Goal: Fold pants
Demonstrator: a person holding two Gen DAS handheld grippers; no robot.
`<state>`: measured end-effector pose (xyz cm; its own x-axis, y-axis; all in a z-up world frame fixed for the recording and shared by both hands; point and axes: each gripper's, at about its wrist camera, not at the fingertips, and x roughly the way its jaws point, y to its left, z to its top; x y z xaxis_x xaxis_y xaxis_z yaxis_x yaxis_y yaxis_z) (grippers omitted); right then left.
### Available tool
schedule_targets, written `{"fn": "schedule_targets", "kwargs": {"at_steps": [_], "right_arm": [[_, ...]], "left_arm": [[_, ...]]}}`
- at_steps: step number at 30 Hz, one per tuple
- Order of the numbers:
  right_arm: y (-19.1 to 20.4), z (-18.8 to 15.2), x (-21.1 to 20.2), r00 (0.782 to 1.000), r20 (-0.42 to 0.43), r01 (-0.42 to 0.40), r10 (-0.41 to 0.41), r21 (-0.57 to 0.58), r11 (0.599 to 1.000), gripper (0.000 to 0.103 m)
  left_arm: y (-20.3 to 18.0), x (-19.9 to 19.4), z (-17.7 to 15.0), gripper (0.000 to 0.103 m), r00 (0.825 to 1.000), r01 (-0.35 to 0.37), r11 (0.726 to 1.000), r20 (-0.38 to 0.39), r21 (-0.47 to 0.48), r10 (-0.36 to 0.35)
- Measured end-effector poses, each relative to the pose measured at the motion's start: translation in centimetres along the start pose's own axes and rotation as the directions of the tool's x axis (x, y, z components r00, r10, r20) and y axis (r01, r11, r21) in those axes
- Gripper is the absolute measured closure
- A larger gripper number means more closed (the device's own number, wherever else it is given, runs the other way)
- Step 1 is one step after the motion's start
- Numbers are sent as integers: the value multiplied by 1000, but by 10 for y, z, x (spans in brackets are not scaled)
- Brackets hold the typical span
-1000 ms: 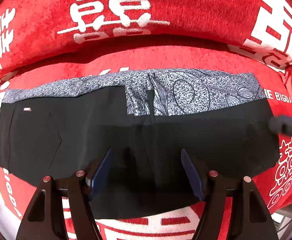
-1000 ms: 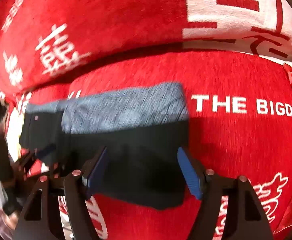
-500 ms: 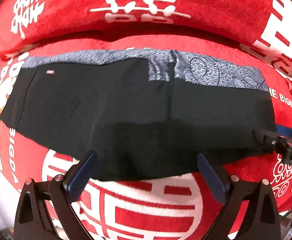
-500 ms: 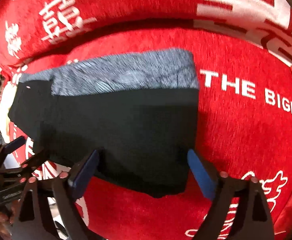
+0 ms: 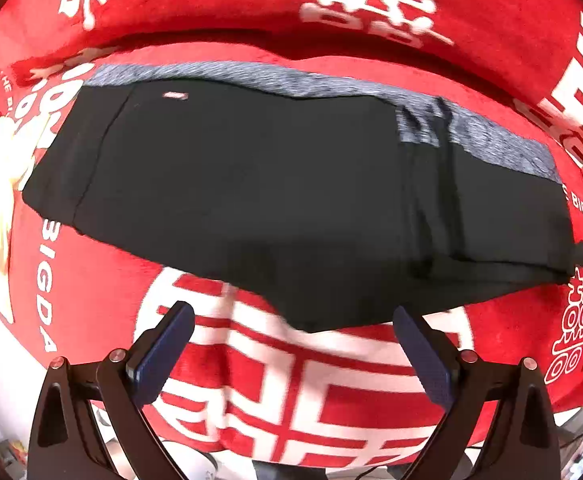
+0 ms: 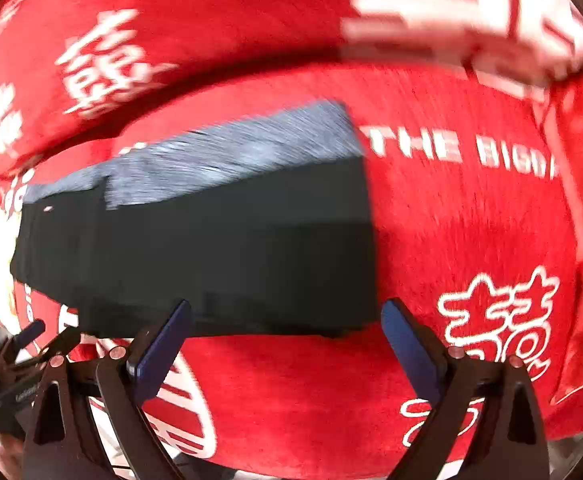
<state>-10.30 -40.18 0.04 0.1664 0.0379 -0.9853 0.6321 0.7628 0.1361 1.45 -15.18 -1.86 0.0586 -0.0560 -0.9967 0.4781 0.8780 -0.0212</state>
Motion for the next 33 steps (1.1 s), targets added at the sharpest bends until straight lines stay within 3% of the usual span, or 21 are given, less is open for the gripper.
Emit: {"fn": "schedule_targets", "kwargs": {"at_steps": [7,14,25,33], "right_arm": [[80,-3,11,999,-22,-36,34,-114,993,6],[124,-5,31,997,-60,-47,38,-145,988,6],[139,-6,63,996,-87,19,-33,-159,987,6],[142,-8,76,993,-101,40,-57,-167,985,4]], "left_arm": [[44,-1,6,3,1000,-23,998,6,-50,23],[87,5,9,3,1000,3,994,14,-110,-2],[138,13,19,3,998,60,977,43,-204,-53],[178,15,27,3,989,133,947,107,-291,-106]]}}
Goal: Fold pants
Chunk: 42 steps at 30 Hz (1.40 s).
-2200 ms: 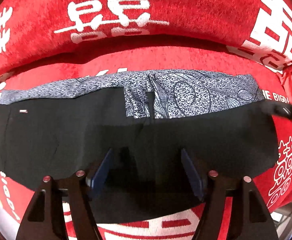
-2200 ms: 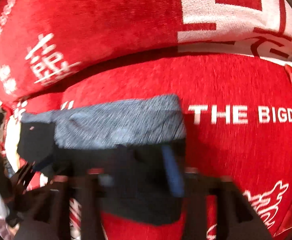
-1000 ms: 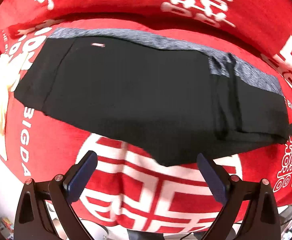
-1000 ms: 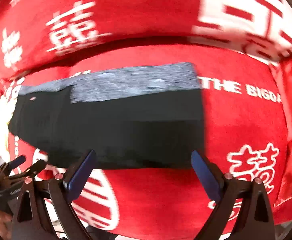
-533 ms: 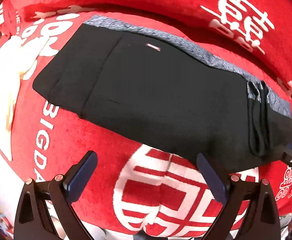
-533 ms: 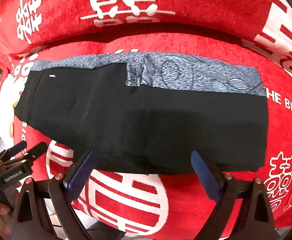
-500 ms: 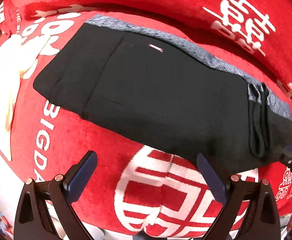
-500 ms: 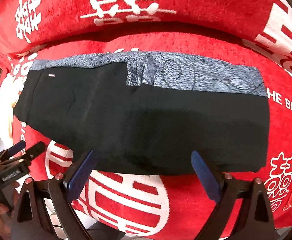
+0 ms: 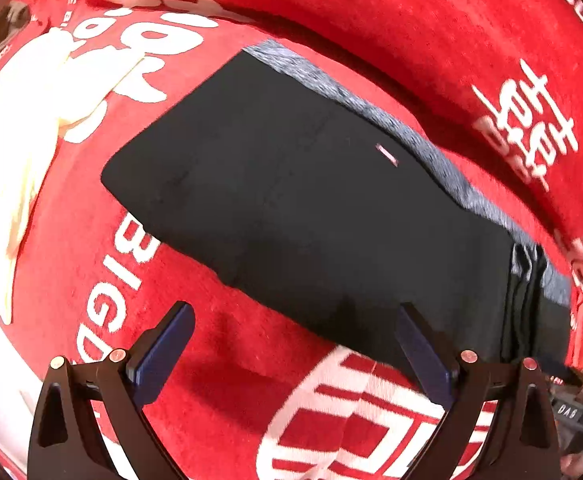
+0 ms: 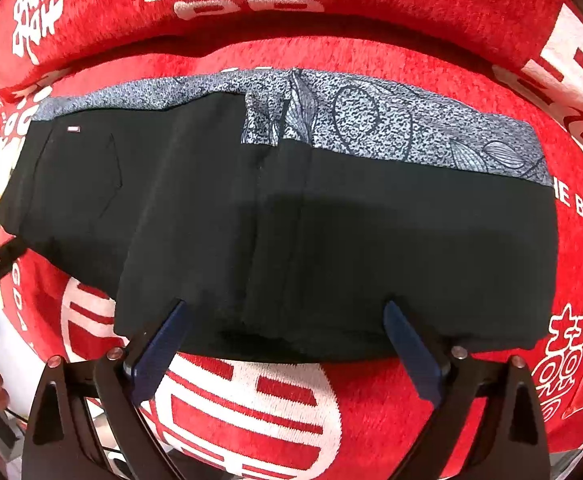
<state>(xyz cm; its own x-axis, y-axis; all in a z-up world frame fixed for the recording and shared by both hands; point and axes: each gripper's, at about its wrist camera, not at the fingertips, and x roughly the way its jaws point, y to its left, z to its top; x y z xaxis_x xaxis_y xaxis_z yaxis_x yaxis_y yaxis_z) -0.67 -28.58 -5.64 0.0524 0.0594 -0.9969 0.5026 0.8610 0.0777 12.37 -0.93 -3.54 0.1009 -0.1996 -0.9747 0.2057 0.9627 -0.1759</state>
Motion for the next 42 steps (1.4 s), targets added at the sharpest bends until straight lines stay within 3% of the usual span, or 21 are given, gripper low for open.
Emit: {"fn": "schedule_targets", "kwargs": {"at_steps": [4,7,13,18,20,26,29,30,33,35,36,37,38,39,41,42], "right_arm": [[3,1,4,1000,-2,11,-11,-14,1000,4],[4,3,8,1000,-2,12,-12,-17,1000,3],[12,-1,14,1000,-9,22,-23,-28,999,1],[18,-2,19,999,-13,34,-35,-48,998,1],[19,-3,20,999,-13,34,-34,-50,998,1],[19,-2,20,999,-13,35,-36,-59,998,0],[19,-3,19,999,-13,34,-35,-66,997,0],[19,-2,20,999,-14,36,-37,-70,997,0],[21,0,19,999,-19,44,-46,-82,996,0],[24,2,13,999,-12,49,-50,-91,995,0],[27,4,5,999,1,44,-44,-99,994,0],[30,7,-5,999,19,33,-31,-109,993,0],[35,11,-15,999,37,14,-10,-118,993,0],[38,17,-24,999,48,-12,18,-122,992,0],[46,33,-40,994,59,-83,91,-125,989,0],[52,47,-46,988,52,-141,148,-126,982,0]], "left_arm": [[18,-6,7,3,994,102,993,43,-64,-100],[38,-11,10,3,980,188,976,89,-110,-179],[67,-2,13,3,944,322,931,137,-172,-301],[80,18,15,3,894,447,862,140,-240,-425],[82,25,17,3,879,476,841,150,-256,-452],[75,21,30,3,862,506,814,186,-283,-471],[58,5,37,3,852,516,835,213,-191,-478],[56,5,38,3,857,506,844,210,-176,-470],[56,27,44,4,903,429,875,136,-225,-408],[59,34,46,8,917,399,881,128,-255,-379],[57,30,47,17,921,389,887,139,-250,-365],[54,27,48,34,934,356,903,140,-241,-330],[50,26,48,45,953,296,929,135,-223,-271],[43,24,49,63,975,204,962,131,-183,-182],[24,17,47,66,984,93,994,158,-60,-83],[3,10,41,66,977,-5,998,211,60,-8]]}}
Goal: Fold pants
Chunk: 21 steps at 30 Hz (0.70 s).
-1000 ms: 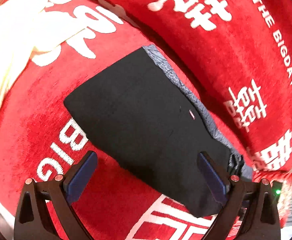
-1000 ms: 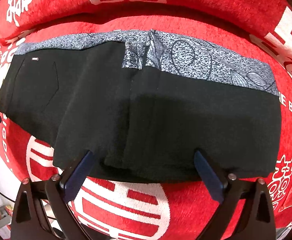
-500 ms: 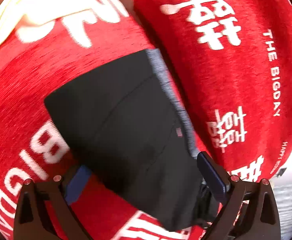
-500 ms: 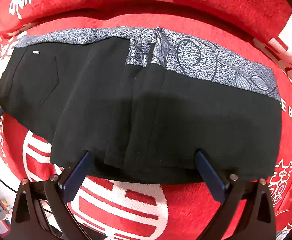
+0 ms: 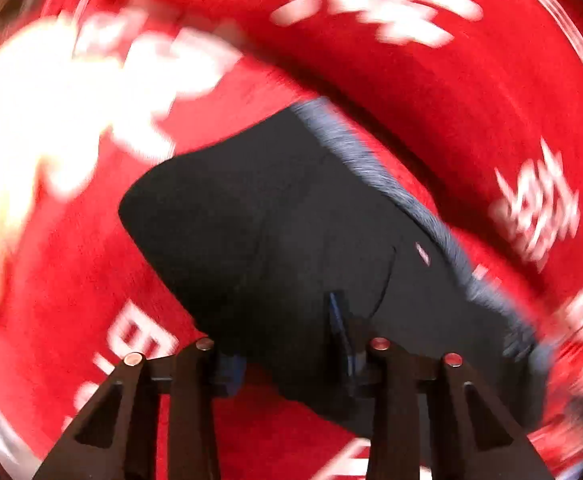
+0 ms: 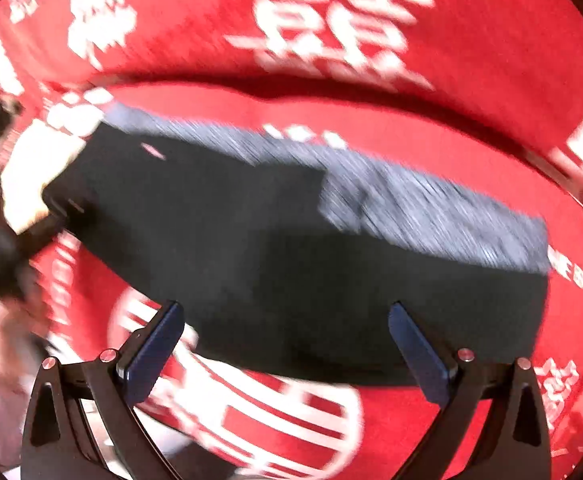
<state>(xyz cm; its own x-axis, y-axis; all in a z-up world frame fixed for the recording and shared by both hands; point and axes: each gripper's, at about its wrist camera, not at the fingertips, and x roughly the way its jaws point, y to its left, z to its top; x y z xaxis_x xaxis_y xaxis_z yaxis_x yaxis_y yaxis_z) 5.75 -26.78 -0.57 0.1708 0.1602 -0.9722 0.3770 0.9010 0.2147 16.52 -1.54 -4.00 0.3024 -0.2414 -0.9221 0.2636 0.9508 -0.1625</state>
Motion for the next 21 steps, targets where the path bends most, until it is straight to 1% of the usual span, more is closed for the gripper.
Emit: {"fn": "schedule_targets", "kwargs": {"at_steps": [1,2,3,5,6,7,8,9,11,13,14,16,19,20,21], "right_arm": [[4,13,-2,999,-7,-50,50,2,999,0],[12,32,-3,993,-22,-114,114,4,993,0],[20,48,-1,985,-40,-167,167,1,986,0],[44,81,9,958,-108,-271,267,-29,962,0],[57,90,12,950,-129,-291,284,-43,956,0],[76,105,19,940,-169,-312,297,-70,948,0],[94,111,26,932,-198,-325,303,-89,942,0],[113,121,31,926,-224,-334,304,-114,936,0],[148,131,40,914,-274,-352,300,-164,922,0],[182,137,56,904,-326,-357,278,-216,909,0],[196,138,65,898,-355,-357,261,-239,903,0],[223,139,87,890,-411,-335,198,-294,895,0],[243,138,113,876,-462,-318,141,-333,888,1],[248,138,121,870,-477,-310,123,-338,889,3],[250,136,127,866,-489,-301,105,-344,889,21]], "left_arm": [[-22,-7,-6,66,996,-80,986,58,147,72],[-41,-12,-15,66,987,-144,955,113,261,117],[-53,-15,-21,66,980,-174,931,149,320,132],[-68,-18,-31,66,971,-211,895,191,393,146],[-71,-18,-33,66,967,-226,884,200,410,154],[-72,-17,-35,66,963,-245,871,211,425,168],[-74,-16,-36,66,958,-265,859,219,438,184],[-75,-15,-35,66,956,-273,855,223,441,190],[-76,-14,-34,66,954,-278,851,227,444,194],[-79,-15,-32,66,954,-278,851,228,446,192],[-77,-16,-34,66,954,-279,849,229,449,193],[-78,-17,-34,66,952,-285,844,235,454,194],[-80,-20,-39,66,950,-291,840,245,458,195],[-82,-21,-39,66,949,-294,840,247,456,198],[-82,-21,-39,66,949,-294,842,245,452,200]]}}
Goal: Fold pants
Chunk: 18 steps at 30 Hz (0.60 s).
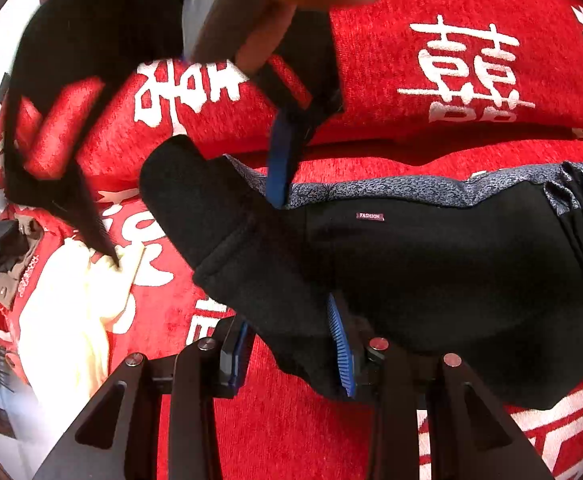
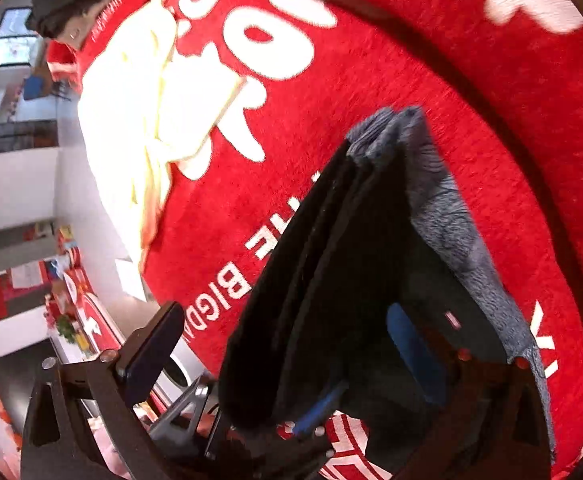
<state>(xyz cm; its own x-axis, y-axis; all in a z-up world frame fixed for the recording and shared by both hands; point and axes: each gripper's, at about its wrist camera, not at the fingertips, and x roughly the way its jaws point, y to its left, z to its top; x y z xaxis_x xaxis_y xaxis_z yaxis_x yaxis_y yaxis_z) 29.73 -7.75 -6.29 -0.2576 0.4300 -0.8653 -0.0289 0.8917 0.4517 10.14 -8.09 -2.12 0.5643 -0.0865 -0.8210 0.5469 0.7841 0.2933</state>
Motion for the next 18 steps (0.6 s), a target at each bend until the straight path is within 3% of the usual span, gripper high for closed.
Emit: {"fn": "schedule_targets", "kwargs": {"at_steps": [1,2,3,7,11,15,18], "right_arm": [[1,0,5,1000,-17,18,-18,-4,1000,63],[1,-1,9,998,-28,59,-59,-12,998,75],[0,-5,8,997,-18,73,-73,-18,997,80],[-8,-33,-17,996,93,2,0,-17,1000,81],[-28,-75,-50,975,193,-119,113,17,993,82],[-47,-125,-87,928,319,-208,194,10,978,81],[-73,-168,-111,876,408,-294,257,30,955,81]], "left_arm": [[0,0,0,66,1000,3,1000,-9,-8,-3],[1,1,1,66,999,21,999,-27,-27,-22],[1,-1,2,66,999,22,999,-24,-44,-23],[-3,-24,11,66,999,52,996,17,-71,-51],[-13,-58,25,66,994,97,991,58,-91,-92],[-31,-93,38,66,985,147,986,102,-76,-139],[-51,-117,49,66,977,177,983,129,-43,-170]]}}
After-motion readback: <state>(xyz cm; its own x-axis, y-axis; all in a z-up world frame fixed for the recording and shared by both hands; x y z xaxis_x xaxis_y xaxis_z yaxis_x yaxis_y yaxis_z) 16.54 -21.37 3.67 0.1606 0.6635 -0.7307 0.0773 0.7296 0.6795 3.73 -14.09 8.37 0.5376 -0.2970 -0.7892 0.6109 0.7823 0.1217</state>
